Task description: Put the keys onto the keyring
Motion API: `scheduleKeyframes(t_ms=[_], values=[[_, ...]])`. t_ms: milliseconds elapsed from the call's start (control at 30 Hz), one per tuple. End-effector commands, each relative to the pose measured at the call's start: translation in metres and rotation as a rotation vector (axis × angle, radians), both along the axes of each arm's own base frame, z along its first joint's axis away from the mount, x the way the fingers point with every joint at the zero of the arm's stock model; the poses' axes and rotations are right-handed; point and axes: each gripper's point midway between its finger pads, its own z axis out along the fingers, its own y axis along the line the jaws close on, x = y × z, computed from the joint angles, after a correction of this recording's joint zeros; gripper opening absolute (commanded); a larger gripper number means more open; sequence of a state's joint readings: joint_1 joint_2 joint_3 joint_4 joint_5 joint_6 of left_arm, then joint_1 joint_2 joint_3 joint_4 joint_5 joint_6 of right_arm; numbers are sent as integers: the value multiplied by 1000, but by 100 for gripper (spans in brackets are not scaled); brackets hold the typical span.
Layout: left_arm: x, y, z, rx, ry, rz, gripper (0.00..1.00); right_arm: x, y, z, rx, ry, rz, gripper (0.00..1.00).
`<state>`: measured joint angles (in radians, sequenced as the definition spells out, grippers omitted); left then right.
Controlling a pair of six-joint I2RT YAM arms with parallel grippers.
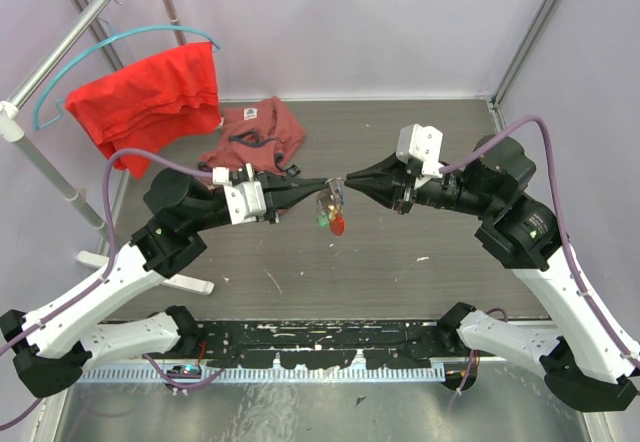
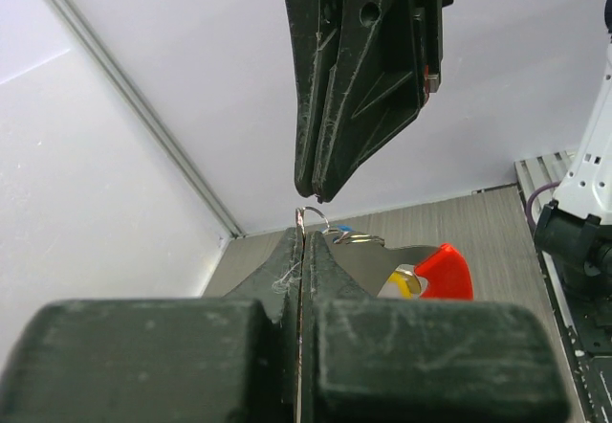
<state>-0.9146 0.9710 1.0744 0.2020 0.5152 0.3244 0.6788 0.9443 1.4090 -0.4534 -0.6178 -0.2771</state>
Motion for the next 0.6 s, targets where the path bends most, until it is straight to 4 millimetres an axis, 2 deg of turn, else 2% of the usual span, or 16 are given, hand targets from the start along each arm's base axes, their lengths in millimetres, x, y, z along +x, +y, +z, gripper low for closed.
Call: scheduleKeyframes(t_ms=[0, 300, 567], values=[[-12, 5, 23, -82, -36, -35, 0, -10, -1, 22, 26, -58, 38, 14], [-15, 4, 21, -71, -37, -55, 0, -8, 0, 22, 33, -49, 32, 20], [-16, 3, 19, -63, -34, -67, 0, -6, 2, 19, 35, -31, 35, 20]])
